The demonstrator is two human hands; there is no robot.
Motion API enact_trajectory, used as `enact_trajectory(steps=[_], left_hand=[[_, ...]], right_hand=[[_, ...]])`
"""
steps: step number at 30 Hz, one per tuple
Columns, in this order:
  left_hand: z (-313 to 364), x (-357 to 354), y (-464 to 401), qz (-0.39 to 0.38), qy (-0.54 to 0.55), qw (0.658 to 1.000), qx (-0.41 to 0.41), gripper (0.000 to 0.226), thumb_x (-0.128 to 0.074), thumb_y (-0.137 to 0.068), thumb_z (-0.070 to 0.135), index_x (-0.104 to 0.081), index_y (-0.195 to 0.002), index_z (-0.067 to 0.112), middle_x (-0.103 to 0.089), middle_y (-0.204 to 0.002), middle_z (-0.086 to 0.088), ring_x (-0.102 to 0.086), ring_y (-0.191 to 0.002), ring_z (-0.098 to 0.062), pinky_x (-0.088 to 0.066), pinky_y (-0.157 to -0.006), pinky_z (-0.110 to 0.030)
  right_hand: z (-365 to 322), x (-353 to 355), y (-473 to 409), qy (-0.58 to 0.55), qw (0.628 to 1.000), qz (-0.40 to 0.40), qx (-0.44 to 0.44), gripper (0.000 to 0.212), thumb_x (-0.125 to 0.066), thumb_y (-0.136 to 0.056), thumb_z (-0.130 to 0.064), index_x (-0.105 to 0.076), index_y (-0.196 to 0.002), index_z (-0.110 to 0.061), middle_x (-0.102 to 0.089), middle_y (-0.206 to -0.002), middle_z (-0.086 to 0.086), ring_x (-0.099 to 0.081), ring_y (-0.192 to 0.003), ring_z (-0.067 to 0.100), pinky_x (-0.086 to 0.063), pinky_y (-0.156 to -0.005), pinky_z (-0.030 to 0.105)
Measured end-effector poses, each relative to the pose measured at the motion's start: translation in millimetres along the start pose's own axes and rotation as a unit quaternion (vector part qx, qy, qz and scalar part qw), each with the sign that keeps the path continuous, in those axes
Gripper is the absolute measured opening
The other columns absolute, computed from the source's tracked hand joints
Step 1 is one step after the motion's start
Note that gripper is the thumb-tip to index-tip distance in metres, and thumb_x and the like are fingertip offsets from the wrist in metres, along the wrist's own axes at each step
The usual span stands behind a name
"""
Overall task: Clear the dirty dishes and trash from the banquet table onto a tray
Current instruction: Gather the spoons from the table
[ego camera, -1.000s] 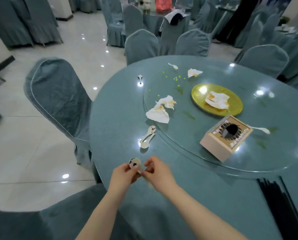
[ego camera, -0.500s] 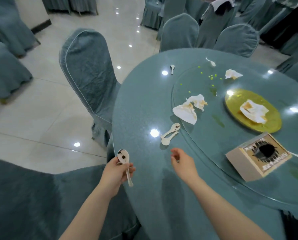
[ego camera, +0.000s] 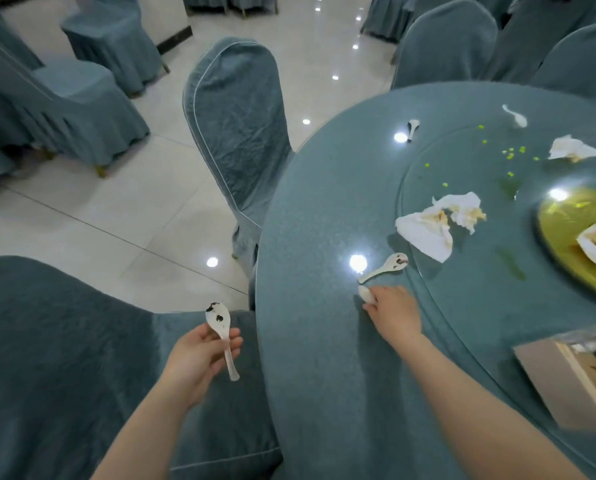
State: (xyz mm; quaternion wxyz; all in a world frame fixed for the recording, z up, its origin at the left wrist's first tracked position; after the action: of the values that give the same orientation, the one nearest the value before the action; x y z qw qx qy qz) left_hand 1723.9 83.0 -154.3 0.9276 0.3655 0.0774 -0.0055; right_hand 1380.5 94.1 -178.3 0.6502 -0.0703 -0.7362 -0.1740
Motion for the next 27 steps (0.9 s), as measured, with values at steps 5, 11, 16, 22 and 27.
enact_trajectory(steps=[5, 11, 16, 22, 27], left_hand=[[7.8, 11.1, -4.5, 0.026, 0.013, 1.000, -0.006, 0.036, -0.044, -0.092, -0.013, -0.049, -0.127, -0.006, -0.065, -0.100, -0.016, -0.064, -0.090, -0.025, -0.049, -0.080, -0.036], [0.4, 28.4, 9.4, 0.040, 0.017, 0.999, -0.006, 0.033, -0.045, -0.093, -0.012, -0.053, -0.123, -0.001, -0.067, -0.100, -0.016, -0.066, -0.089, -0.024, -0.053, -0.072, -0.030], [-13.1, 48.8, 30.9, 0.057, 0.034, 0.998, -0.008, 0.028, -0.046, -0.092, -0.013, -0.058, -0.113, 0.000, -0.067, -0.100, -0.020, -0.067, -0.085, -0.026, -0.057, -0.058, -0.024], [-18.4, 75.0, 41.6, 0.089, 0.055, 0.994, -0.017, 0.029, -0.044, -0.093, -0.014, -0.059, -0.113, 0.001, -0.066, -0.100, -0.017, -0.067, -0.084, -0.022, -0.058, -0.060, -0.024], [-14.8, 81.8, 45.4, 0.086, 0.084, 0.992, -0.029, 0.027, -0.044, -0.093, -0.012, -0.062, -0.108, 0.002, -0.066, -0.097, -0.016, -0.066, -0.087, -0.024, -0.056, -0.069, -0.031]], right_hand=[[17.6, 14.8, -16.8, -0.293, 0.934, 0.063, -0.194, 0.025, -0.045, -0.095, -0.017, -0.045, -0.118, -0.007, -0.060, -0.097, 0.014, -0.054, -0.082, 0.032, -0.041, -0.067, 0.035], [29.0, 9.5, -53.7, -0.312, 0.906, 0.011, -0.286, 0.050, -0.055, -0.091, -0.031, -0.041, -0.125, 0.003, -0.053, -0.123, 0.021, -0.056, -0.104, 0.036, -0.039, -0.070, 0.033], [-8.3, -1.1, -68.0, -0.108, 0.988, -0.020, -0.108, 0.052, -0.047, -0.089, -0.007, -0.032, -0.138, -0.011, -0.039, -0.126, 0.019, -0.046, -0.108, 0.036, -0.042, -0.084, 0.040], [-68.5, -12.0, -41.2, -0.233, 0.971, -0.043, 0.005, 0.049, -0.040, -0.081, 0.003, -0.040, -0.128, -0.012, -0.046, -0.121, 0.012, -0.052, -0.103, 0.033, -0.040, -0.081, 0.036], [-88.0, 8.2, -6.0, -0.237, 0.971, -0.013, 0.034, 0.020, -0.046, -0.080, 0.000, -0.055, -0.096, -0.006, -0.043, -0.100, 0.007, -0.052, -0.089, 0.030, -0.036, -0.071, 0.029]])
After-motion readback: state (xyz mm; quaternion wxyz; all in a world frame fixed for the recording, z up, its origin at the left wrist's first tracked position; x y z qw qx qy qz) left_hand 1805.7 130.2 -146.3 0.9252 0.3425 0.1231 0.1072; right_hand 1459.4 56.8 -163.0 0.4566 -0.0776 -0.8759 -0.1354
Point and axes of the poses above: each hand's wrist, its own y-axis away from the middle knuckle, its own x-axis out of the back of the hand, z = x × y, the point moved 4 cm from there along -y, towards the middle knuckle
